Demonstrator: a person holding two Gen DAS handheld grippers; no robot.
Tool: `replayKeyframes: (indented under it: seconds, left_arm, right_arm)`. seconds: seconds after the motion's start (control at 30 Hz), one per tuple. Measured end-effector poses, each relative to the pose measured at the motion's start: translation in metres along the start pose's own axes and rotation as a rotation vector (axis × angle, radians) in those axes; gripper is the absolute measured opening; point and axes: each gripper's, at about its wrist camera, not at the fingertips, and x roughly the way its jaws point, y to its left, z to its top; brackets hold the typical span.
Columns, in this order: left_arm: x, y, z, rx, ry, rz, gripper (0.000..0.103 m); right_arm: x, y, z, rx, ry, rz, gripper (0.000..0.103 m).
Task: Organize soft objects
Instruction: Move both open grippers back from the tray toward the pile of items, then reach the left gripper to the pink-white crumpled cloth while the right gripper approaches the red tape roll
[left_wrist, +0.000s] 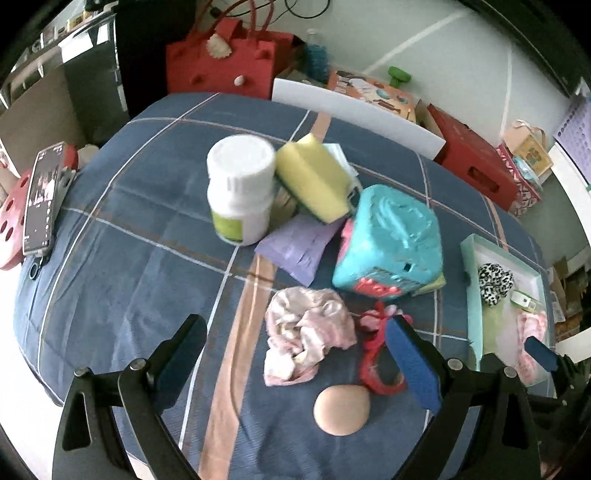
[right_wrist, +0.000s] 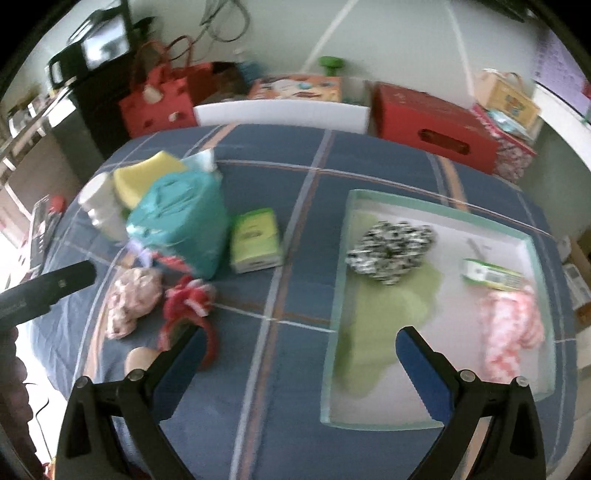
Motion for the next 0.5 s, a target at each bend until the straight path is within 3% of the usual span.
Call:
replayKeyframes:
  seconds: [0.5]
  left_arm:
    - [0.042, 0.015, -0.009, -0.036, 0.134, 0.023, 0.097]
  right_arm:
    - [0.044, 0.054, -0.013, -0.158, 0.108, 0.065, 0.103]
